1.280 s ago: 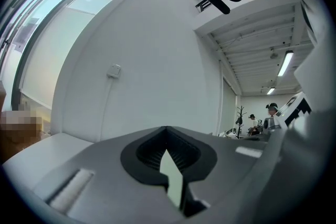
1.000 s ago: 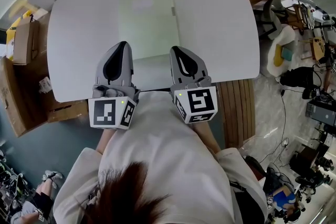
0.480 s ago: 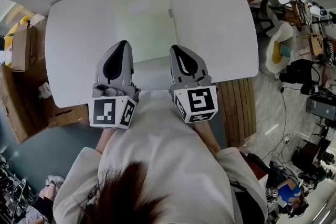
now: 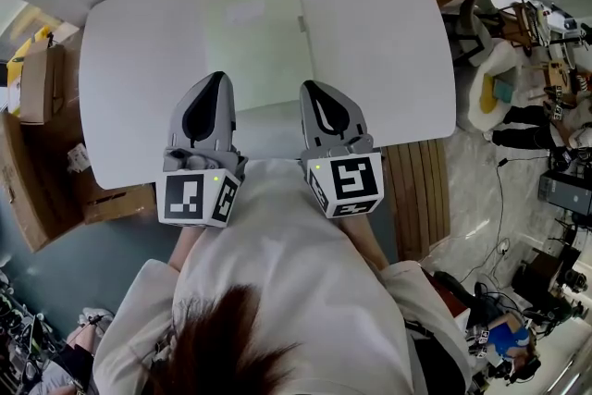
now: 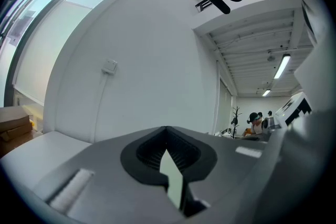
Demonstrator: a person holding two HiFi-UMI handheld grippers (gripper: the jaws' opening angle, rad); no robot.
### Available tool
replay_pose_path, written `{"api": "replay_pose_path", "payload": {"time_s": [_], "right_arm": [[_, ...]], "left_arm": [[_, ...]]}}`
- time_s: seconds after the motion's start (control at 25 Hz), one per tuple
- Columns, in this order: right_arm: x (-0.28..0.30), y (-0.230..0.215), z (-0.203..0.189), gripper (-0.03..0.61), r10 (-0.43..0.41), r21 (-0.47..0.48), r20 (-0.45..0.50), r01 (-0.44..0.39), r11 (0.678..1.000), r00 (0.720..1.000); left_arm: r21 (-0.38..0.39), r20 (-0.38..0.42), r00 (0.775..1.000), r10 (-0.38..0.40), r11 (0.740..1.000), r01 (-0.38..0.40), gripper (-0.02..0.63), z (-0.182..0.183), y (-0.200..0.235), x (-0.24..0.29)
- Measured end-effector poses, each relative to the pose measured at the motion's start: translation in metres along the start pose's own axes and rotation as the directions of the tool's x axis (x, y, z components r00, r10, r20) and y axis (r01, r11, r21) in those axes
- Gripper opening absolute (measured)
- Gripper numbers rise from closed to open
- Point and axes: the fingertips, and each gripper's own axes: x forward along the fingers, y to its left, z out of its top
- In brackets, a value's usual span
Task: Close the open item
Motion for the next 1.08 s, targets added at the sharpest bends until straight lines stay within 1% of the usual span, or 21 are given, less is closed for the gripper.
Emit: {"api": "replay_pose_path", "payload": {"time_s": [0.24,1.08], "right_arm": [[-0.003,-0.006,0.001,0.009,-0.009,-0.005,0.004,0.009,1.0,1.0],[-0.006,-0.012,0.002,0.009,0.0,0.0,-0.001,0.0,1.0,1.0]], "left_arm": [[0.003,0.0,1.0,-0.007,1.0,0.007,0.008,0.001,-0.006,0.003],[0.01,-0.01,1.0,-0.013,1.0,0.013,0.008,0.002,-0.014,0.008]]}}
